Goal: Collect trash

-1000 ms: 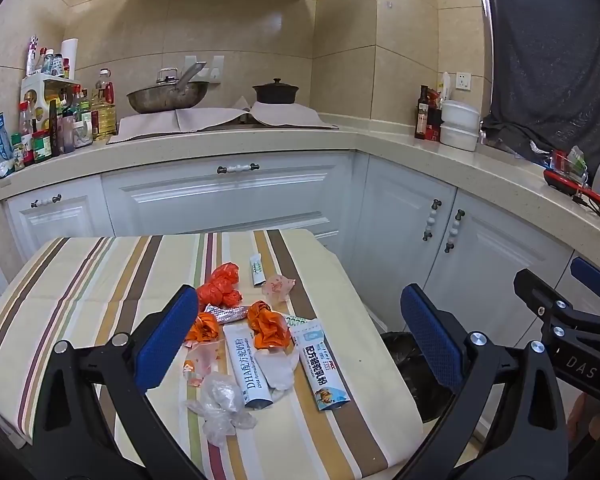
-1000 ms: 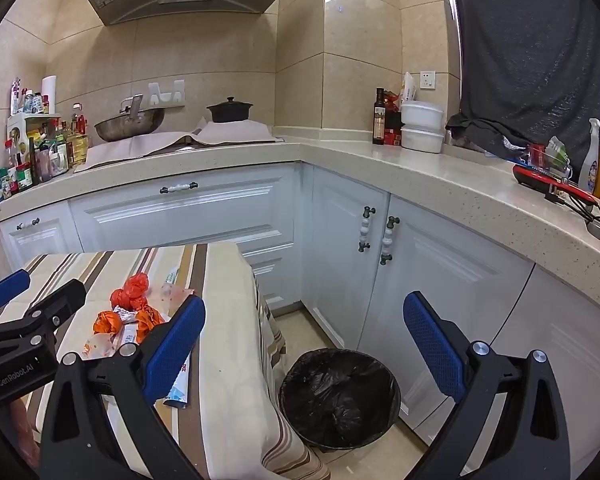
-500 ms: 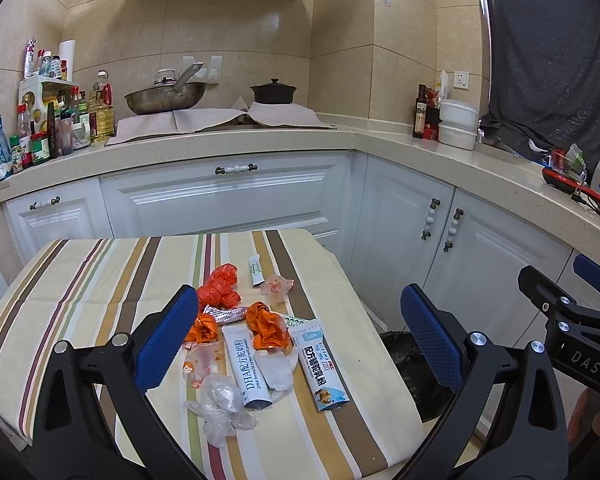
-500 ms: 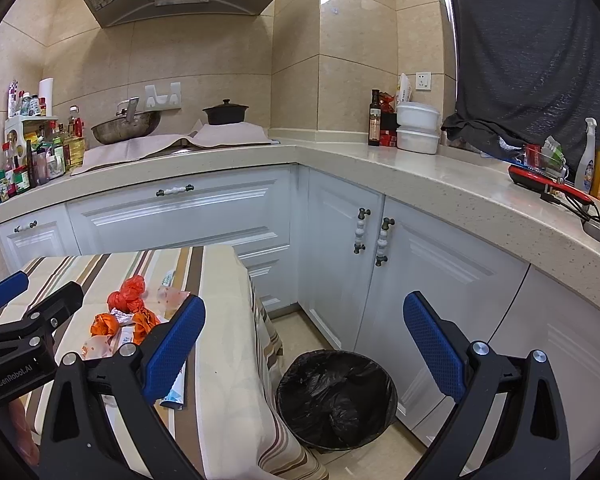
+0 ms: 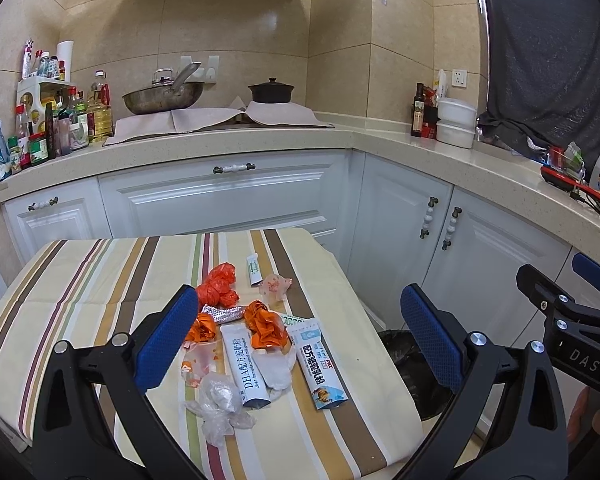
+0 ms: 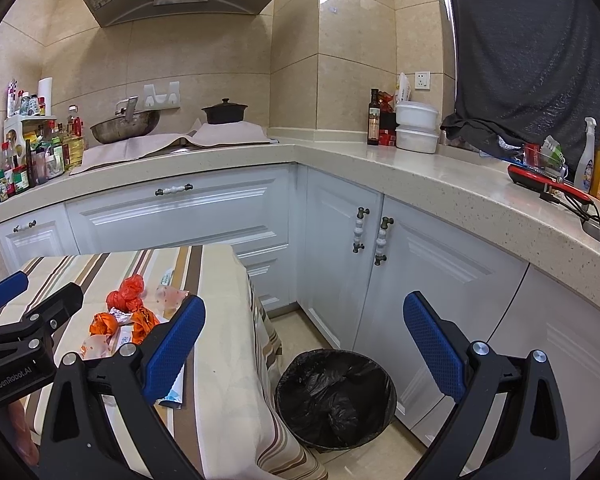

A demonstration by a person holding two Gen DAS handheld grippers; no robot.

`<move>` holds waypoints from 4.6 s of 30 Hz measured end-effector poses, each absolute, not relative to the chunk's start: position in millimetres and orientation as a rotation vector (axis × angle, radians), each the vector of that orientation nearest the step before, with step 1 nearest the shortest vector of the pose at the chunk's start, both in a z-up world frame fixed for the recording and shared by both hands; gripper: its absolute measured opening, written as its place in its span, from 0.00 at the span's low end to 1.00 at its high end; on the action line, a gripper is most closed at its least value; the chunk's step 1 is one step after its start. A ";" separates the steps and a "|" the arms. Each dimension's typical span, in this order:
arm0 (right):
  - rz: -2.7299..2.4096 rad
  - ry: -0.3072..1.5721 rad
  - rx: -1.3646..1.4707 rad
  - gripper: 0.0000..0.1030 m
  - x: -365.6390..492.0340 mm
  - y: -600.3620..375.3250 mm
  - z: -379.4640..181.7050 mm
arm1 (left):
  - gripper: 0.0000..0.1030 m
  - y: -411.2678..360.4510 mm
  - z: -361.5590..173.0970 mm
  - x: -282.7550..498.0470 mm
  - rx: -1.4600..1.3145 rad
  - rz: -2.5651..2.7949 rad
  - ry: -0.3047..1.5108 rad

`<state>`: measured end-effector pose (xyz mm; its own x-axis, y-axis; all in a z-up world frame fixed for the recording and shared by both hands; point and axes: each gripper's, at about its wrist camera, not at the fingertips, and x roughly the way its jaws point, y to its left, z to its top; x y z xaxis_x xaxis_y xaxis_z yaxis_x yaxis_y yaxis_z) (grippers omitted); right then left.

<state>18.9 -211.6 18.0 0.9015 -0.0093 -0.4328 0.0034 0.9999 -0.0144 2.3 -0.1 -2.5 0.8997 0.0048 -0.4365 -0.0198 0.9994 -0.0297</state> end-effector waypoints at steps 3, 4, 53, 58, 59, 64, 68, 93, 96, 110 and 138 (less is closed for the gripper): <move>-0.008 0.451 -0.017 0.94 19.4 -212.1 18.0 | 0.96 -1.2 -2.6 2.5 -0.036 0.012 0.457; -0.008 0.450 -0.017 0.94 19.1 -211.5 17.9 | 0.96 -1.9 -2.4 2.5 -0.036 0.013 0.457; -0.012 0.453 -0.020 0.94 19.8 -207.2 15.1 | 0.96 -5.5 -3.5 1.1 -0.037 0.007 0.464; -0.010 0.453 -0.019 0.94 19.7 -207.0 14.7 | 0.96 -5.6 -4.0 1.0 -0.033 0.010 0.465; -0.007 0.454 -0.018 0.94 20.1 -206.7 14.3 | 0.96 -5.8 -5.0 2.5 -0.033 0.009 0.466; 0.021 0.448 -0.013 0.94 23.4 -199.5 5.9 | 0.96 2.0 -17.1 5.1 -0.004 0.014 0.492; 0.073 0.476 -0.008 0.94 33.1 -185.4 -10.6 | 0.96 27.2 -35.1 8.3 -0.015 0.036 0.557; 0.319 0.734 -0.055 0.55 76.0 -82.9 -137.5 | 0.80 114.4 -122.3 -0.1 -0.130 0.117 0.732; 0.319 0.743 -0.061 0.55 79.2 -80.5 -142.2 | 0.80 108.1 -126.2 5.2 -0.144 0.092 0.737; 0.336 0.751 -0.055 0.50 82.4 -85.9 -146.5 | 0.61 129.0 -131.6 18.7 -0.167 0.149 0.729; 0.365 0.758 -0.002 0.20 93.1 -99.0 -147.4 | 0.13 130.8 -147.4 63.9 -0.162 0.099 0.778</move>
